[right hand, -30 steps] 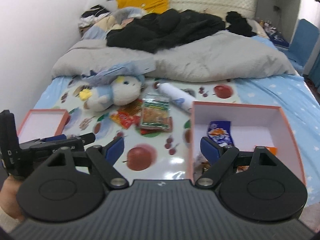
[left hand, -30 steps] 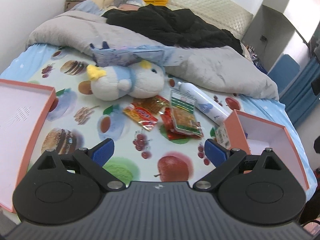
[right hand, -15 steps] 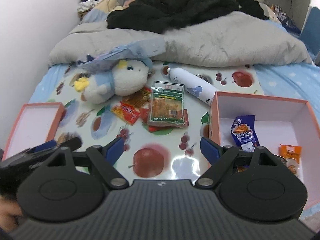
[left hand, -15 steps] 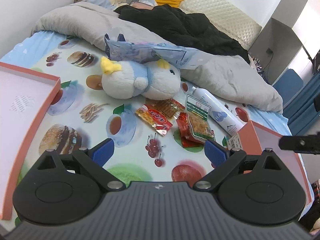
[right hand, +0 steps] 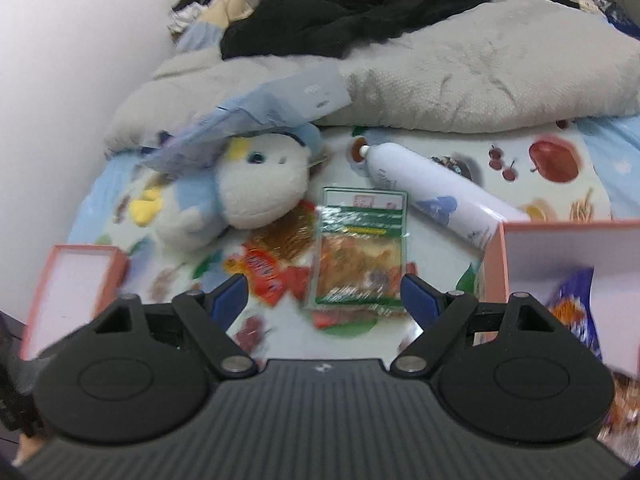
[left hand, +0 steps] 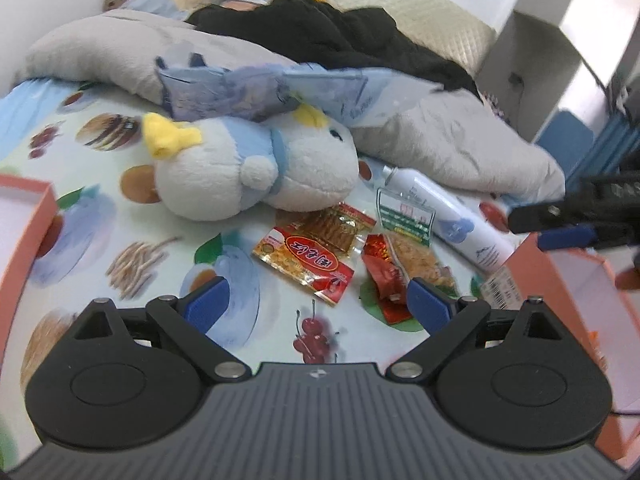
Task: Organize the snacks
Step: 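Move both open tools back toward the remaining snack pile, then grasp the red packet with left tool while right grasps the green-labelled packet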
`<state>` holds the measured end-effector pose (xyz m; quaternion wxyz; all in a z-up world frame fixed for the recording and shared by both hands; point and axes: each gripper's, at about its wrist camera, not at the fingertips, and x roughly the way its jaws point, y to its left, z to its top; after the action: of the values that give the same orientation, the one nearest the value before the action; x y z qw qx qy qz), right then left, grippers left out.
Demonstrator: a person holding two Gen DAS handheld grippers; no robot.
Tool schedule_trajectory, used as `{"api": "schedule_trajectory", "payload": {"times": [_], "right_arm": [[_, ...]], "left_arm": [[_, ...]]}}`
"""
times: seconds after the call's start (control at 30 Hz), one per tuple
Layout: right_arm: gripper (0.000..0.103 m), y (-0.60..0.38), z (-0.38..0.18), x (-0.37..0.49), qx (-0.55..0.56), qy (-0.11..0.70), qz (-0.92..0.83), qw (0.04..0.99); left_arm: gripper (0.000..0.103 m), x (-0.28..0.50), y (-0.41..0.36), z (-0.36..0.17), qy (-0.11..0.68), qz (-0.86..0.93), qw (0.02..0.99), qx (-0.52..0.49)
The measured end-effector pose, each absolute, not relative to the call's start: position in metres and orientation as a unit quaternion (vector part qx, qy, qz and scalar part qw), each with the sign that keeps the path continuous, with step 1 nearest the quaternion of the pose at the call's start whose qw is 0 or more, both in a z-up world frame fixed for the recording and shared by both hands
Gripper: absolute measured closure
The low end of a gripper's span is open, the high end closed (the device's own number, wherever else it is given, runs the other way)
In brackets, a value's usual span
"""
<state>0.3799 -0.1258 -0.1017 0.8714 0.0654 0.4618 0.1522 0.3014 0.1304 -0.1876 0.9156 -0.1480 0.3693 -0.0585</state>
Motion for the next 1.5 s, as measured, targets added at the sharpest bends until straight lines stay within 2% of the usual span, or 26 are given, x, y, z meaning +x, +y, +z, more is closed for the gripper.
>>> {"api": "schedule_trajectory", "payload": {"times": [0.13, 0.33, 0.4, 0.57, 0.73, 0.93, 1.03, 1.07, 1.1, 1.13, 1.17, 1.27, 1.43, 1.5], "right_arm": [[0.019, -0.123, -0.130, 0.409, 0.066, 0.494, 0.151, 0.854], [0.019, -0.120, -0.165, 0.444, 0.081, 0.534, 0.142, 0.830], [0.018, -0.116, -0.173, 0.453, 0.065, 0.539, 0.140, 0.828], [0.018, -0.110, -0.192, 0.470, 0.048, 0.554, 0.139, 0.819], [0.018, -0.106, -0.201, 0.477, 0.059, 0.558, 0.148, 0.814], [0.016, -0.095, -0.210, 0.475, 0.020, 0.552, 0.158, 0.819], [0.025, -0.093, -0.209, 0.471, 0.013, 0.545, 0.157, 0.824], [0.038, -0.094, -0.208, 0.469, 0.016, 0.541, 0.160, 0.825], [0.041, -0.096, -0.206, 0.467, 0.021, 0.538, 0.163, 0.826], [0.051, -0.097, -0.202, 0.465, 0.025, 0.534, 0.166, 0.829], [0.057, -0.098, -0.199, 0.464, 0.025, 0.532, 0.167, 0.830], [0.063, -0.099, -0.193, 0.456, 0.024, 0.526, 0.167, 0.834], [0.065, -0.100, -0.186, 0.439, 0.027, 0.522, 0.175, 0.834], [0.065, -0.101, -0.181, 0.431, 0.028, 0.521, 0.176, 0.835]], "left_arm": [[0.007, 0.321, 0.121, -0.204, 0.370, -0.097, 0.913, -0.144], [0.026, 0.351, 0.099, -0.229, 0.383, -0.145, 0.901, -0.140], [0.037, 0.361, 0.093, -0.239, 0.387, -0.155, 0.898, -0.141], [0.048, 0.381, 0.087, -0.257, 0.394, -0.170, 0.889, -0.159], [0.051, 0.390, 0.084, -0.266, 0.392, -0.195, 0.880, -0.183], [0.060, 0.392, 0.077, -0.266, 0.385, -0.186, 0.885, -0.185], [0.074, 0.389, 0.079, -0.264, 0.378, -0.179, 0.888, -0.191], [0.083, 0.388, 0.081, -0.264, 0.377, -0.176, 0.888, -0.194], [0.084, 0.386, 0.084, -0.263, 0.379, -0.174, 0.887, -0.200], [0.084, 0.384, 0.086, -0.263, 0.380, -0.176, 0.884, -0.208], [0.085, 0.382, 0.087, -0.264, 0.378, -0.177, 0.883, -0.215], [0.085, 0.374, 0.085, -0.261, 0.377, -0.171, 0.884, -0.218], [0.088, 0.354, 0.083, -0.253, 0.379, -0.165, 0.881, -0.232], [0.093, 0.343, 0.083, -0.247, 0.377, -0.162, 0.882, -0.231]]}}
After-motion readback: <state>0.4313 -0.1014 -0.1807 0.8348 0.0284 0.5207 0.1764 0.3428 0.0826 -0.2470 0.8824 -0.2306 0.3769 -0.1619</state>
